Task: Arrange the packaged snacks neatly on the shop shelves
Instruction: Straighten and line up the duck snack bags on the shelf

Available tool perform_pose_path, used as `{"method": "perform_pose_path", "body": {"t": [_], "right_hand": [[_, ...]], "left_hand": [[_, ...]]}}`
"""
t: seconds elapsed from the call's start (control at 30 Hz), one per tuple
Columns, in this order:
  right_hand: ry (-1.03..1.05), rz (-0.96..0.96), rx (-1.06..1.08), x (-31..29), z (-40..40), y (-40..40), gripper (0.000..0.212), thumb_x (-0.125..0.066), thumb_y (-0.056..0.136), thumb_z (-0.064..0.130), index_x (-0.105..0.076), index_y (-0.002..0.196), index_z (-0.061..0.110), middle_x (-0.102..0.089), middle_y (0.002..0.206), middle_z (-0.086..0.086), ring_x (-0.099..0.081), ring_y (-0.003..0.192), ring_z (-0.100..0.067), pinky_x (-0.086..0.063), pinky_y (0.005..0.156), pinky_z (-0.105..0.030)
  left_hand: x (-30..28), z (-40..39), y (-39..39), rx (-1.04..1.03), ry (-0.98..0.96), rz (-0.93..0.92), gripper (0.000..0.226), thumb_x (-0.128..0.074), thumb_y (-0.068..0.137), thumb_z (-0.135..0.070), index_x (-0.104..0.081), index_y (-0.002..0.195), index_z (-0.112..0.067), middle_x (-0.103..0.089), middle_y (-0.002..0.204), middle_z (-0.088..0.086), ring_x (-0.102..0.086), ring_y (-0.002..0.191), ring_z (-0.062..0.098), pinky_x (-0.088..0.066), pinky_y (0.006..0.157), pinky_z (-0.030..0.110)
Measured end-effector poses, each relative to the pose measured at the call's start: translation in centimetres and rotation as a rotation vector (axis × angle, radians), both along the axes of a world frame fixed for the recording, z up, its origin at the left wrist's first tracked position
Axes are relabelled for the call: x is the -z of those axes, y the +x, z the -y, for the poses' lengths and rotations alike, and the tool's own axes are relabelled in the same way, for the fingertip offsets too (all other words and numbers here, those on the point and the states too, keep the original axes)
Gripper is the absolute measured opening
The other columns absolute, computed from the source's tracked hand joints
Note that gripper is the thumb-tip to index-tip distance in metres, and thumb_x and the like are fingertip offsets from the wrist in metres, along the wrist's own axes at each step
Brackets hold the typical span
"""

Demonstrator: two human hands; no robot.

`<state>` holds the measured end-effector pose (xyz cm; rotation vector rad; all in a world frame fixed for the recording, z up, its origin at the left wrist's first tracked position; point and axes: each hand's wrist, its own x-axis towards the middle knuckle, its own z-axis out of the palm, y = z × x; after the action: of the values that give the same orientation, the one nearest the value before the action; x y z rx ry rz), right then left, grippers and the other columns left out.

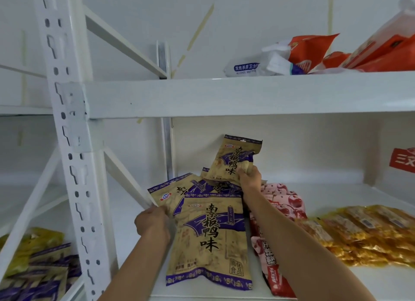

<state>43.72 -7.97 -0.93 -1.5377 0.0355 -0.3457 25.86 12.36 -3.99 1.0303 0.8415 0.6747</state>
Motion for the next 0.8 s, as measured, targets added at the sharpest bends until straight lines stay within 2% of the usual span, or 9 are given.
{"method": "perform_pose_path", "body": {"t": [0.1, 0.13, 0.23, 0.37, 0.47, 0.53, 0.6, 0.73, 0.8], "right_hand": [[0.038, -0.033, -0.056, -0.6, -0.4, 0.0, 0.034, -0.067, 0.101, 0.028, -0.054, 0.128, 0.012, -0.064, 0.105, -0.007, -0.063, 0.088, -0.019, -0.049, 0.062, -0.029], [0.048, -0.039, -0.073, -0.8, -0.5, -0.2, 0.038, -0.067, 0.101, 0.028, -0.053, 0.132, 0.01, -0.063, 0.107, -0.007, -0.063, 0.088, -0.019, -0.045, 0.059, -0.028], [0.074, -0.076, -0.121, -1.0, -0.7, -0.3, 0.045, -0.068, 0.101, 0.028, -0.051, 0.138, 0.008, -0.062, 0.114, -0.009, -0.062, 0.094, -0.022, -0.043, 0.058, -0.026], [0.063, -0.05, -0.172, -1.6, -0.5, -0.1, 0.031, -0.068, 0.101, 0.024, -0.056, 0.127, 0.014, -0.067, 0.106, -0.007, -0.065, 0.081, -0.016, -0.047, 0.057, -0.027], [0.071, 0.068, -0.149, -2.5, -0.2, 0.5, 0.012, -0.069, 0.099, 0.023, -0.063, 0.109, 0.019, -0.073, 0.101, -0.007, -0.071, 0.086, -0.021, -0.058, 0.066, -0.033], [0.084, 0.138, -0.121, -3.2, 0.3, 0.8, 0.008, -0.069, 0.099, 0.021, -0.065, 0.105, 0.022, -0.074, 0.099, -0.004, -0.072, 0.095, -0.025, -0.062, 0.08, -0.041], [0.098, 0.179, -0.088, -3.9, 1.0, 1.0, 0.01, -0.069, 0.098, 0.02, -0.066, 0.107, 0.021, -0.073, 0.099, -0.003, -0.071, 0.096, -0.023, -0.061, 0.086, -0.041], [0.21, 0.245, 0.006, -5.9, 3.0, 0.5, 0.008, -0.064, 0.098, 0.015, -0.064, 0.106, 0.017, -0.067, 0.093, -0.004, -0.061, 0.083, -0.016, -0.055, 0.069, -0.025], [0.278, 0.266, 0.067, -6.9, 4.2, -0.2, 0.003, -0.062, 0.1, 0.015, -0.062, 0.103, 0.015, -0.063, 0.091, -0.004, -0.057, 0.08, -0.016, -0.05, 0.063, -0.02]], "left_hand": [[-0.9, 0.5, -0.4, 0.046, -0.023, 0.102, 0.023, -0.071, 0.091, 0.007, -0.071, 0.106, -0.011, -0.068, 0.093, 0.008, -0.051, 0.062, 0.017, -0.06, 0.066, 0.021], [-1.4, 0.7, -0.3, 0.042, 0.025, 0.13, 0.019, -0.071, 0.092, 0.004, -0.073, 0.101, -0.013, -0.069, 0.095, 0.01, -0.055, 0.066, 0.02, -0.06, 0.067, 0.021], [-2.5, 1.2, 0.8, 0.115, 0.207, 0.115, 0.017, -0.076, 0.093, -0.012, -0.074, 0.084, -0.026, -0.075, 0.107, 0.009, -0.069, 0.092, 0.033, -0.06, 0.097, 0.046], [-3.8, 1.5, 2.7, 0.305, 0.353, 0.03, 0.01, -0.076, 0.094, -0.01, -0.077, 0.088, -0.018, -0.068, 0.082, 0.002, -0.058, 0.069, 0.019, -0.052, 0.067, 0.033], [-4.2, 1.5, 4.1, 0.358, 0.479, -0.041, 0.002, -0.077, 0.093, -0.012, -0.079, 0.094, -0.013, -0.07, 0.086, 0.005, -0.057, 0.068, 0.016, -0.055, 0.072, 0.035], [-4.2, 1.0, 4.8, 0.397, 0.548, -0.099, 0.025, -0.074, 0.095, -0.019, -0.074, 0.119, -0.011, -0.073, 0.108, 0.01, -0.066, 0.083, 0.021, -0.058, 0.081, 0.037], [-4.7, 1.6, 3.6, 0.375, 0.837, -0.162, 0.051, -0.068, 0.099, -0.036, -0.055, 0.145, -0.019, -0.063, 0.136, 0.007, -0.067, 0.112, 0.026, -0.055, 0.1, 0.044], [-5.2, 6.6, -6.9, 0.485, 1.462, -0.02, 0.049, -0.045, 0.096, -0.07, -0.05, 0.139, -0.049, -0.047, 0.133, -0.031, -0.047, 0.124, -0.004, -0.045, 0.103, 0.031], [-3.9, 8.9, -10.7, 0.702, 1.669, -0.089, 0.069, -0.026, 0.086, -0.09, -0.038, 0.147, -0.059, -0.029, 0.152, -0.039, -0.026, 0.143, -0.007, -0.033, 0.118, 0.038]]}}
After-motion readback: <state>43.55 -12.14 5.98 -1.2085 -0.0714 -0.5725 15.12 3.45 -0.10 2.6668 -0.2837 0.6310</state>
